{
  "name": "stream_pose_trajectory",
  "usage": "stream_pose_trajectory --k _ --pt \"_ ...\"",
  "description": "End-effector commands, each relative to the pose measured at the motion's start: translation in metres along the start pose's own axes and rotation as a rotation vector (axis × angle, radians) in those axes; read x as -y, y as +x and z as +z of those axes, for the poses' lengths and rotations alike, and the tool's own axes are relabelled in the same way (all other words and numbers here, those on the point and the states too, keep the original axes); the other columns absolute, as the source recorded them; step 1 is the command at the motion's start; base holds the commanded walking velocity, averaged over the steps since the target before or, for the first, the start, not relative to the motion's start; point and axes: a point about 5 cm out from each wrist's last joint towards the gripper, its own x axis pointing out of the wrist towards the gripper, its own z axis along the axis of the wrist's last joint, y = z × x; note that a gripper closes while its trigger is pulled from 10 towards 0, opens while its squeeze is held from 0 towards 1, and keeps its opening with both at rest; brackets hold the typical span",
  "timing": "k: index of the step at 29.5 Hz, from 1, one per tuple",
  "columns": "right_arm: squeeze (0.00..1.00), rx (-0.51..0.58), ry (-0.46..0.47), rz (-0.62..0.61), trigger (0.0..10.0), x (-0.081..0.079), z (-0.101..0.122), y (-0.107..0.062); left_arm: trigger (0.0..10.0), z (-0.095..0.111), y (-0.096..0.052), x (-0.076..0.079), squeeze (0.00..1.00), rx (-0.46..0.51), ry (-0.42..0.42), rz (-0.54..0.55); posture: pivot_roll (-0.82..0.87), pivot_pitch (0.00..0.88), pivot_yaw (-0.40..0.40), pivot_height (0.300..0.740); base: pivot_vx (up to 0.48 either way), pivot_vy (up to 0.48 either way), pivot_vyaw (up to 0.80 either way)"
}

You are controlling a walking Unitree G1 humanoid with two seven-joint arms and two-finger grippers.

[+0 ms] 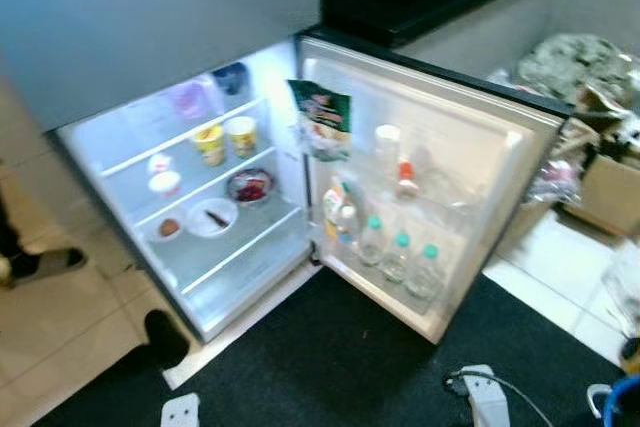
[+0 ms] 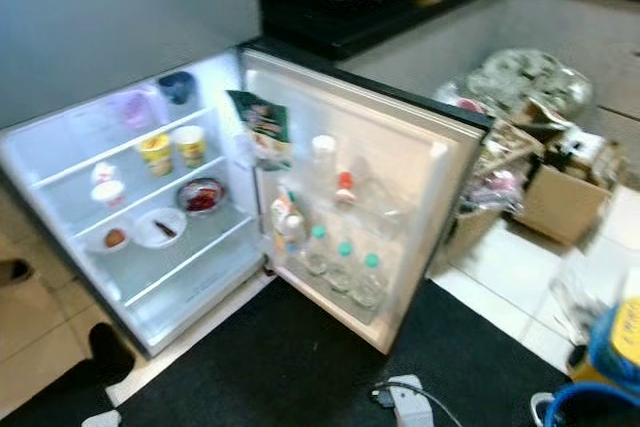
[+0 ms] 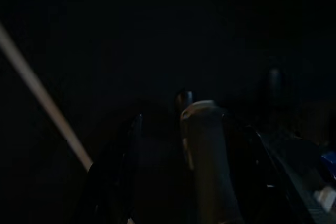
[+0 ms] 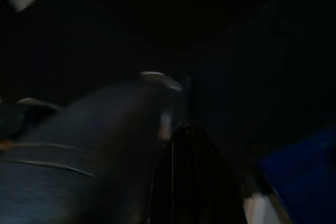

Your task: Restocking fridge

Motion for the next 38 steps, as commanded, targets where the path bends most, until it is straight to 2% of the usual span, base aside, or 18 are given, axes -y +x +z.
stream_pose_trajectory --k 1,8,18,22,27,38 --pt "0.00 0.004 -0.018 -0.019 10.0 -0.001 0.002 0.001 10.0 -0.004 -0.001 -0.001 0.00 -0.009 0.003 0.003 -0.03 0.000 0.026 0.740 0.000 0.000 -0.78" --pt "0.00 0.000 -0.029 -0.063 10.0 0.005 0.002 -0.001 10.0 -0.004 -0.001 -0.001 0.00 -0.012 0.000 0.000 -0.03 0.000 0.024 0.740 0.000 0.000 -0.22" --pt "0.00 0.023 -0.014 -0.076 10.0 0.004 0.012 0.000 10.0 -0.002 0.001 0.006 0.00 -0.017 -0.025 -0.011 -0.04 0.000 0.012 0.740 0.000 -0.475 0.00" --pt "0.00 0.047 -0.034 -0.080 10.0 0.005 0.024 0.001 10.0 0.007 0.003 0.011 0.00 0.005 -0.047 -0.025 -0.03 0.000 0.003 0.740 0.000 -0.472 0.00" --pt "0.00 0.034 -0.046 -0.091 10.0 0.009 0.021 -0.001 10.0 0.001 0.002 0.010 0.00 -0.012 -0.046 -0.021 -0.04 0.000 -0.003 0.740 0.000 -0.454 0.00" --pt "0.00 0.007 -0.057 -0.108 10.0 0.014 0.013 -0.003 10.0 -0.004 0.001 0.009 0.00 -0.021 -0.052 -0.015 -0.04 0.000 -0.004 0.740 0.000 0.000 0.00"
